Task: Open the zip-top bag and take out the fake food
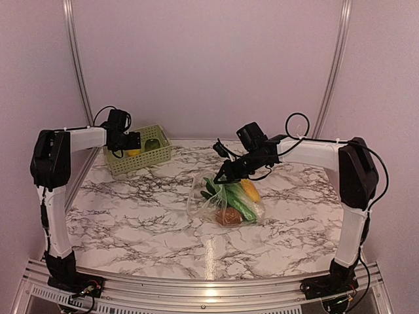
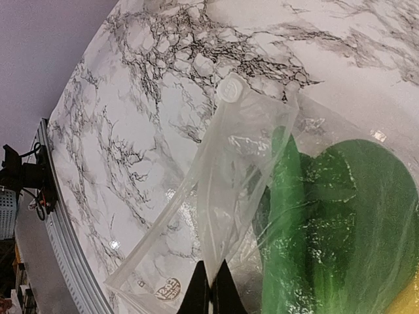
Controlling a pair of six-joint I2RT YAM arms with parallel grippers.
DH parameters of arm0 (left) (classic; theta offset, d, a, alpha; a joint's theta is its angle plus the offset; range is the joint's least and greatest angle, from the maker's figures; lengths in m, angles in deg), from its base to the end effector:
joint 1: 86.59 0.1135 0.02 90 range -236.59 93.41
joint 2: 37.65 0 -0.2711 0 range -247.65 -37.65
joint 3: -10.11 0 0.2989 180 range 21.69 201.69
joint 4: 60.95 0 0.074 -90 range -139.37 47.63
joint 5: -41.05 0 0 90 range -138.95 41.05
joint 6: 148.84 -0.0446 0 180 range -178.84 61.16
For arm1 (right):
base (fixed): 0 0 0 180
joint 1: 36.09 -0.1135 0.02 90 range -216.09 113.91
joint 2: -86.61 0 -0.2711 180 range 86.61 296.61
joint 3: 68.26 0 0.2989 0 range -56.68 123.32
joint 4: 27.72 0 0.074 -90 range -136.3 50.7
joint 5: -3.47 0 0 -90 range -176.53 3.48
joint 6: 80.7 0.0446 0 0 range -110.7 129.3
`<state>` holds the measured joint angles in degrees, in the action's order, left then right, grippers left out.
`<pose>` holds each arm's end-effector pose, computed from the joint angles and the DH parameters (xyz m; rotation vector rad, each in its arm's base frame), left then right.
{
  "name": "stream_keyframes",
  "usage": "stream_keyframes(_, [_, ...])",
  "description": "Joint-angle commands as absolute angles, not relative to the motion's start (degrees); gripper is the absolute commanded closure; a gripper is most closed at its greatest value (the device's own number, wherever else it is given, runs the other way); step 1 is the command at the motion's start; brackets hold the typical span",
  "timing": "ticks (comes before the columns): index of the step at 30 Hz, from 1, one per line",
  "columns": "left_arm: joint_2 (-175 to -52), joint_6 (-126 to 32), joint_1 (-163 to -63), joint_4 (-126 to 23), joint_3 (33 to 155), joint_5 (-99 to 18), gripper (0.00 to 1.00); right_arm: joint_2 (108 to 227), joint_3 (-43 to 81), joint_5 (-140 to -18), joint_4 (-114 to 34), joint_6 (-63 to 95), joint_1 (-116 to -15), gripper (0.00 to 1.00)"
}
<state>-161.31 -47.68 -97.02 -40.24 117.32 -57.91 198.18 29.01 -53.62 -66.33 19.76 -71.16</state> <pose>0.5432 -0.0929 0.1832 -0.1000 2.2081 -0.0355 0.3761 0.2936 0.2029 -0.7974 2.4596 1.0348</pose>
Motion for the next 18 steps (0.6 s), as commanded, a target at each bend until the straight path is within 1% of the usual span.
stream_keyframes(1, [-149.9,-47.6,-97.0,-47.2,108.9,-51.3,0.15,198.9,30.8,-52.3,-65.5,20.4,-70.7,1.0])
stream_keyframes(6, [-140.1,-47.3,-98.8,-55.7,96.2,-42.1,0.2,197.7,29.6,-52.1,-64.8,20.7,-70.6,1.0])
stream_keyframes(9, [-135.1,-48.1,-101.3,-57.9,90.4,-38.3,0.23,197.3,29.0,-52.0,-64.5,20.9,-70.7,1.0])
stream_keyframes(14, [-129.7,-48.0,-107.0,-61.1,81.4,-34.9,0.28,196.2,27.8,-51.9,-63.5,21.8,-70.7,1.0])
stream_keyframes(18, [-127.3,-46.6,-113.7,-65.5,75.0,-32.5,0.31,195.5,26.8,-51.2,-62.4,22.8,-70.7,1.0])
